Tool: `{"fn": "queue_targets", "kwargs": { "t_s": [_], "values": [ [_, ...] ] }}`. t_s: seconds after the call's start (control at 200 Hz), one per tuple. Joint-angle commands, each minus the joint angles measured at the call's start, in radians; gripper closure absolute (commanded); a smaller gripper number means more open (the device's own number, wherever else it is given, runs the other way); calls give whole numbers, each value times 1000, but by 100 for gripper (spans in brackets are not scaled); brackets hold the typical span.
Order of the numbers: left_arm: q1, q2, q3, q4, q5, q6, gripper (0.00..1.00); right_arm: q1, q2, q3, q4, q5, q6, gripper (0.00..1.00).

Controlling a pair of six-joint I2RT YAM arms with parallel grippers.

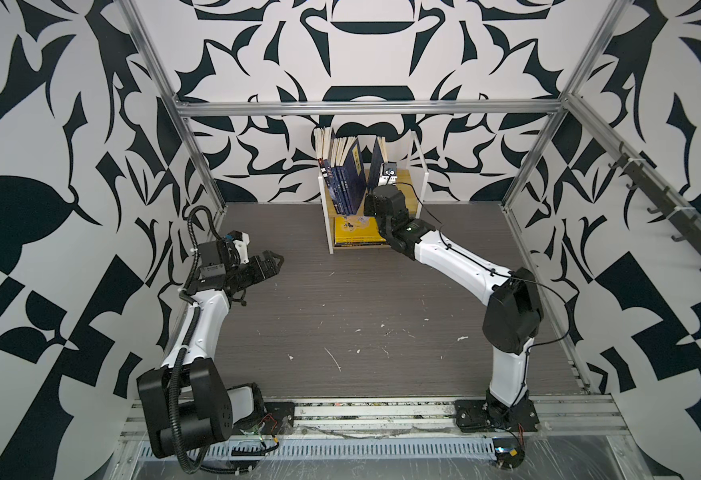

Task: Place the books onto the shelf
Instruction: 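Carry the upright blue book to the upper shelf tier with the right gripper, then push the blue book in beside the other blue books with the right gripper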

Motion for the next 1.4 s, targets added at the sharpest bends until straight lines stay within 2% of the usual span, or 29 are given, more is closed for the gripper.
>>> {"fn": "queue_targets", "kwargs": {
  "t_s": [0.0,0.15,0.415,0.85,1.12,1.395],
  "values": [
    [1,-18,-13,5,4,-9,0,1,4,71,-17,-41,36,100],
    [-2,-14,-9,3,2,-7,0,16,15,81,-18,-63,37,100],
    [-3,-14,-10,5,0,-6,0,56,18,46,27,-95,-39,100],
    [-4,-16,-7,-2,2,-6,0,59,29,1,80,-172,-106,100],
    [-4,-20,-8,-4,-2,-3,0,61,26,-34,109,-240,-158,76],
    [-4,-17,-7,-3,-3,-1,0,67,-4,-127,157,-274,-226,68]
  ]
}}
